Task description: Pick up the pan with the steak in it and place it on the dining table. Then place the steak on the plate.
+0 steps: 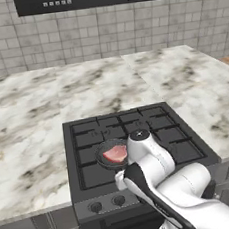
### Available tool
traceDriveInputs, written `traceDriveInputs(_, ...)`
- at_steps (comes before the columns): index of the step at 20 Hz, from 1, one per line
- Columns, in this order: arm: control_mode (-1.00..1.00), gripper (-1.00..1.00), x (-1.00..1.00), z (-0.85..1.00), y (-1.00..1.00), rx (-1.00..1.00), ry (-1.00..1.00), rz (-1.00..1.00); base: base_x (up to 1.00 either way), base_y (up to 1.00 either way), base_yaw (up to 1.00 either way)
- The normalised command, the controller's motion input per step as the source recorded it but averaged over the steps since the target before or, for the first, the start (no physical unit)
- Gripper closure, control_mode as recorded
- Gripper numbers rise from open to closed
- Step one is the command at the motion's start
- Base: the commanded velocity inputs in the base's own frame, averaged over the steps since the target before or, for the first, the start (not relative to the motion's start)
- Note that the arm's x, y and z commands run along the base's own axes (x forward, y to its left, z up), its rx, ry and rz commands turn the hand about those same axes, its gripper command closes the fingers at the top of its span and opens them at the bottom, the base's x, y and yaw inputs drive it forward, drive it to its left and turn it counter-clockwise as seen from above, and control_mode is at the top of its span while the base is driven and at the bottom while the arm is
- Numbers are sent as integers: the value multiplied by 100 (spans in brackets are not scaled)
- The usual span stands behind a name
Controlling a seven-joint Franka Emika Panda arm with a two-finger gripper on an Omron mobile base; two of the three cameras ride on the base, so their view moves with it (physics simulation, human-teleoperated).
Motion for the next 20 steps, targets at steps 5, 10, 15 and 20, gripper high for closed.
traceDriveInputs(5, -100, -100, 0, -41, -2, 21, -6, 0, 0, 0, 0)
traceDriveInputs(10, -100, -100, 0, -52, 0, 17, -8, 0, 0, 0, 0)
traceDriveInputs(15, -100, -100, 0, -38, -19, 0, -16, 0, 0, 0, 0)
traceDriveInputs(20, -100, -100, 13, -6, -41, 4, -8, 1, 0, 0, 0)
